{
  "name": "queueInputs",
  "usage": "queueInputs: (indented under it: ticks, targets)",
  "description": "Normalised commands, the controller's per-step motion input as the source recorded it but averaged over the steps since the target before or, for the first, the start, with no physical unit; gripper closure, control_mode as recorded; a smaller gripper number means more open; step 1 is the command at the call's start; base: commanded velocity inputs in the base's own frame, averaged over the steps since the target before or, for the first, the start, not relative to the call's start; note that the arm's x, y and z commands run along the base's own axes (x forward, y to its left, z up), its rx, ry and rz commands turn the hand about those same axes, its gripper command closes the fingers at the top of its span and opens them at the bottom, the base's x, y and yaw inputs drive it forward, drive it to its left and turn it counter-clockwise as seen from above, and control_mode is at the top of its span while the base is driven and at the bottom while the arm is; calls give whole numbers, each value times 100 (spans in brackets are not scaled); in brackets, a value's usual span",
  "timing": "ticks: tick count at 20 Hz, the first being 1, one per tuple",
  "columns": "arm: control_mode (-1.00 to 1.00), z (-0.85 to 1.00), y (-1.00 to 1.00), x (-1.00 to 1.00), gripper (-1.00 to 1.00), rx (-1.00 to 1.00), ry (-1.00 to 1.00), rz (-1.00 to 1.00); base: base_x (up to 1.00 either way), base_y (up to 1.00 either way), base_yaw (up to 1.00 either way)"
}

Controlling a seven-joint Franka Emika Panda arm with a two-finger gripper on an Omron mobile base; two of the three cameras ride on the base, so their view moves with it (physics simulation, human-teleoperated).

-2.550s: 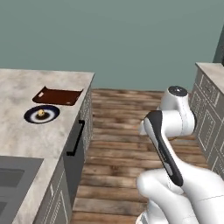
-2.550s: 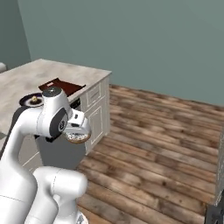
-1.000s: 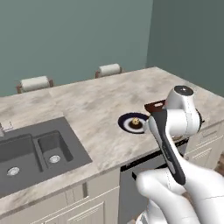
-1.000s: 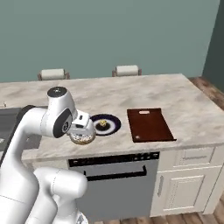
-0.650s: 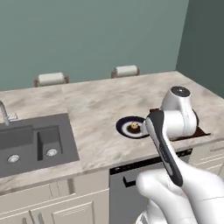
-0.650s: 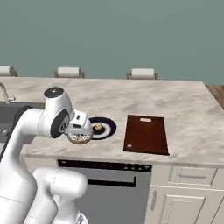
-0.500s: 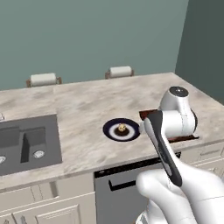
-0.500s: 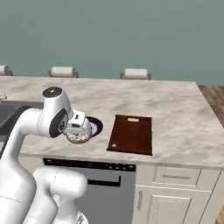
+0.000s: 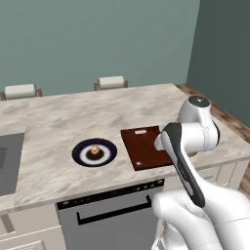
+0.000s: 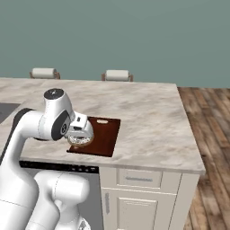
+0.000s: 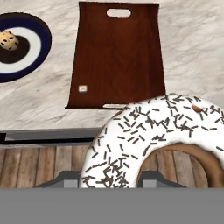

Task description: Move the dessert items from the plate to the tray.

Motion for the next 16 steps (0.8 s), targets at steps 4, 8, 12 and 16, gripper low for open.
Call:
queueInputs:
  ticks: [4, 8, 12, 16]
  targets:
    - [100, 0, 0, 0, 100, 0, 0, 0, 45, -11, 0]
    - [100, 0, 0, 0, 100, 0, 0, 0, 41, 0, 0]
    - [100, 0, 0, 0, 100, 0, 0, 0, 16, 0, 0]
    - [100, 0, 0, 0, 100, 0, 0, 0, 54, 0, 2]
